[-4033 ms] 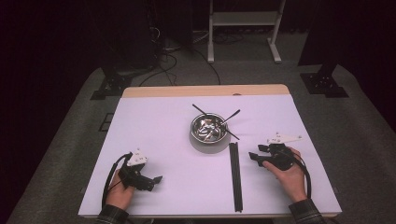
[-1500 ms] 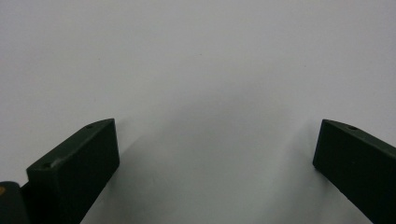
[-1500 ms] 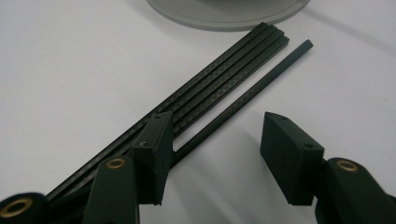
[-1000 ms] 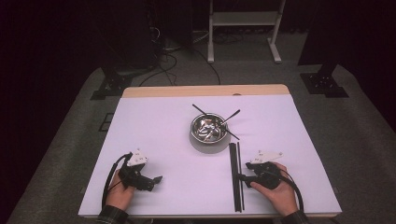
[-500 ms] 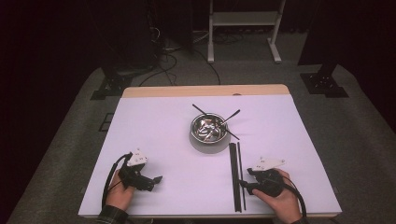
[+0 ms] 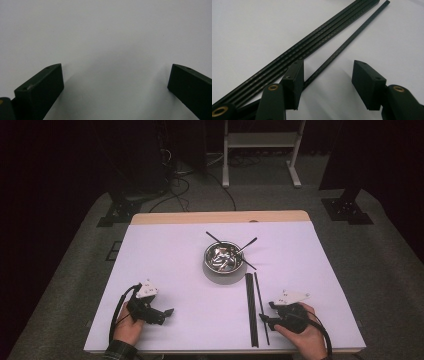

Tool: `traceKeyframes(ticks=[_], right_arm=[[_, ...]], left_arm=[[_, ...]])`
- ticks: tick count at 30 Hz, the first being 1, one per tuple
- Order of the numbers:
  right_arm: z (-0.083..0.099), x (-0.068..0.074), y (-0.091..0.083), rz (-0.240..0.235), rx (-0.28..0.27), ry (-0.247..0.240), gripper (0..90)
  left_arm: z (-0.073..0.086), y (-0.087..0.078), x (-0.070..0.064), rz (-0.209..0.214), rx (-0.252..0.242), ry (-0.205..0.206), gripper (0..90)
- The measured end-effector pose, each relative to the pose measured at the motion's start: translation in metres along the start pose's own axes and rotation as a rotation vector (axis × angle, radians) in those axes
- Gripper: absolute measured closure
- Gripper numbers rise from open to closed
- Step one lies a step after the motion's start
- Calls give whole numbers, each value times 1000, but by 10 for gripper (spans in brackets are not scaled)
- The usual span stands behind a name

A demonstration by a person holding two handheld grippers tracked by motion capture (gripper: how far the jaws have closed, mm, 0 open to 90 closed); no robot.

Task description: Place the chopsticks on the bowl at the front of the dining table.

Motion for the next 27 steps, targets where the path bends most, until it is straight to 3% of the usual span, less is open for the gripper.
traceKeyframes(ticks=[27], right_arm=[[7, -21, -8, 52, 12, 30, 414]], left_arm=[[0, 0, 0, 1, 1, 0, 0]])
Point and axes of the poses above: each handheld gripper's, and its own axes: y roughly forward along the jaws, z roughly out of its underside, x roughly to its left, the point moved 3 cm from there along y, roughly forward along the jaws, and after that the axes turned 2 degrees about x, right-handed, at the moved point
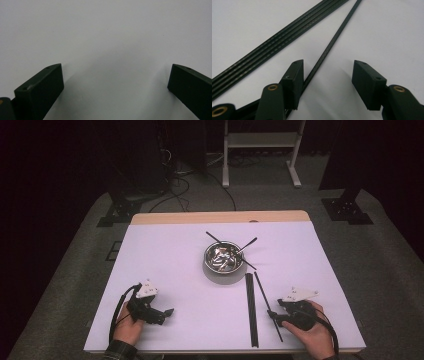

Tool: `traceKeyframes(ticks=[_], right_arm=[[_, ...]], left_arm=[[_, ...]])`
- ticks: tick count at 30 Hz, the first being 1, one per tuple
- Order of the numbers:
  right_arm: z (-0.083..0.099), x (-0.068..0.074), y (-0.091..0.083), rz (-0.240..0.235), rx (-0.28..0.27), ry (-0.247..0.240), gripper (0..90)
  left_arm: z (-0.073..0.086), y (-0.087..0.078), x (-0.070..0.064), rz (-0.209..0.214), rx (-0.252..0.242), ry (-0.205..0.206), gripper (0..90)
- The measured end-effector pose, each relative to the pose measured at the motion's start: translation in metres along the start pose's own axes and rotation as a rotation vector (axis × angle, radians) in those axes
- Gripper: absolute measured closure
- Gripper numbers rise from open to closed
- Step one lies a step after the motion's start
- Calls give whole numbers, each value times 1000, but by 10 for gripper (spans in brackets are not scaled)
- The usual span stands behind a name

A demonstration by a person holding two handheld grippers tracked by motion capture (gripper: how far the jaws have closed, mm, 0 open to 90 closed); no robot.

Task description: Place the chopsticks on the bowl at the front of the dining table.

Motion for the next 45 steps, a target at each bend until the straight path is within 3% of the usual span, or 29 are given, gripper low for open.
traceKeyframes(ticks=[45], right_arm=[[13, -45, -14, 103, -2, 85, 416]], left_arm=[[0, 0, 0, 1, 0, 0, 0]])
Point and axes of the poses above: each handheld gripper's, and its own axes: y roughly forward along the jaws, z roughly out of its underside, x roughly to its left, the point moved 3 cm from there along y, roughly forward along the jaws, and after that the axes turned 2 degrees about x, right-handed, at the moved point
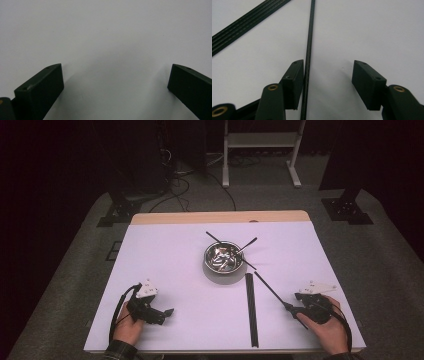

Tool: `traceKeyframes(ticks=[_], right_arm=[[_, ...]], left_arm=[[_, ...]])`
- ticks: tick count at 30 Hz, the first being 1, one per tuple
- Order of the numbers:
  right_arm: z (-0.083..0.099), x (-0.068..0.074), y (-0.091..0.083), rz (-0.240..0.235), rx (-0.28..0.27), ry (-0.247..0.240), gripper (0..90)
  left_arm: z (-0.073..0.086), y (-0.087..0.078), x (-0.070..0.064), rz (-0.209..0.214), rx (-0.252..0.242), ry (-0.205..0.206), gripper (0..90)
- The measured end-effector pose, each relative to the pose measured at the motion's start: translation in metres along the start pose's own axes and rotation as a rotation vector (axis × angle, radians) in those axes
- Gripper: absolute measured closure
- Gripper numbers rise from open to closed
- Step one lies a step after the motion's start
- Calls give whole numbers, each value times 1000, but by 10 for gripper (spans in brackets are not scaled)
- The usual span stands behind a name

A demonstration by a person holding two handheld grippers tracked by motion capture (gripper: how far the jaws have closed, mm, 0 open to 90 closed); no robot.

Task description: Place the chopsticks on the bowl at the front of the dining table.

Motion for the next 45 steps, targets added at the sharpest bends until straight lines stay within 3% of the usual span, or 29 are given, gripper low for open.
traceKeyframes(ticks=[36, 45], right_arm=[[11, -35, -10, 62, -5, 76, 417], [9, -34, -9, 47, -17, 56, 423]], left_arm=[[0, 0, 0, 0, 0, 0, 0], [0, 0, 0, 0, 0, 0, 0]])
Point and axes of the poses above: each handheld gripper's, and its own axes: y roughly forward along the jaws, z roughly out of its underside, x roughly to its left, the point moved 3 cm from there along y, roughly forward along the jaws, and after that the axes turned 2 degrees about x, right-handed, at the moved point
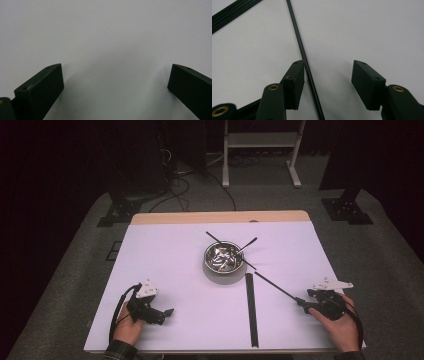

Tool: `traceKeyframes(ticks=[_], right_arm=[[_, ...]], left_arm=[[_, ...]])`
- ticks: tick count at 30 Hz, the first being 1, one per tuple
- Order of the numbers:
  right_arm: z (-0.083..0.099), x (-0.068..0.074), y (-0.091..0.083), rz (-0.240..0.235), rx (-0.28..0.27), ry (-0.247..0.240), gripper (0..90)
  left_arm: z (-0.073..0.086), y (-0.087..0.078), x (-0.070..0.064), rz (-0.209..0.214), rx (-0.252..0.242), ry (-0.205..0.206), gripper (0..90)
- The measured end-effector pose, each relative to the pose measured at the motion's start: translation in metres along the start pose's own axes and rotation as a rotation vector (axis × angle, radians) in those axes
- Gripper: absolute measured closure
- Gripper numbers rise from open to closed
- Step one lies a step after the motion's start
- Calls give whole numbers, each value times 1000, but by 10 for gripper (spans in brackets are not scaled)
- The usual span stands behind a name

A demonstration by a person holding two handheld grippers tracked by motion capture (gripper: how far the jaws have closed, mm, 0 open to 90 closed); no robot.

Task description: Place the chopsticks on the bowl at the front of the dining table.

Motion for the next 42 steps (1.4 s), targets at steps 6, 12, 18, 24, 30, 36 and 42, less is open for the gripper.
traceKeyframes(ticks=[6, 12, 18, 24, 30, 36, 42], right_arm=[[-5, 4, 4, -22, -4, -14, 425], [-11, 7, 8, -50, -16, -23, 437], [-18, 9, 11, -76, -27, -37, 472], [-25, 12, 14, -113, -42, -34, 551], [-30, 14, 19, -145, -44, -48, 622], [-36, 15, 23, -172, -39, -60, 709], [-39, 16, 28, -197, -27, -60, 757]], left_arm=[[0, 0, 0, 0, 0, 0, 0], [0, 0, 0, 1, 1, 0, 0], [0, 0, 0, 0, 1, -1, 0], [0, 0, 0, 0, 1, -1, 0], [0, 0, 0, 1, 1, 0, 0], [0, 0, 0, 1, 1, -1, 0], [0, 0, 0, 0, 1, 0, 0]])
Point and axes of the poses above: each handheld gripper's, and its own axes: y roughly forward along the jaws, z roughly out of its underside, x roughly to its left, the point moved 3 cm from there along y, roughly forward along the jaws, and after that the axes turned 2 degrees about x, right-handed, at the moved point
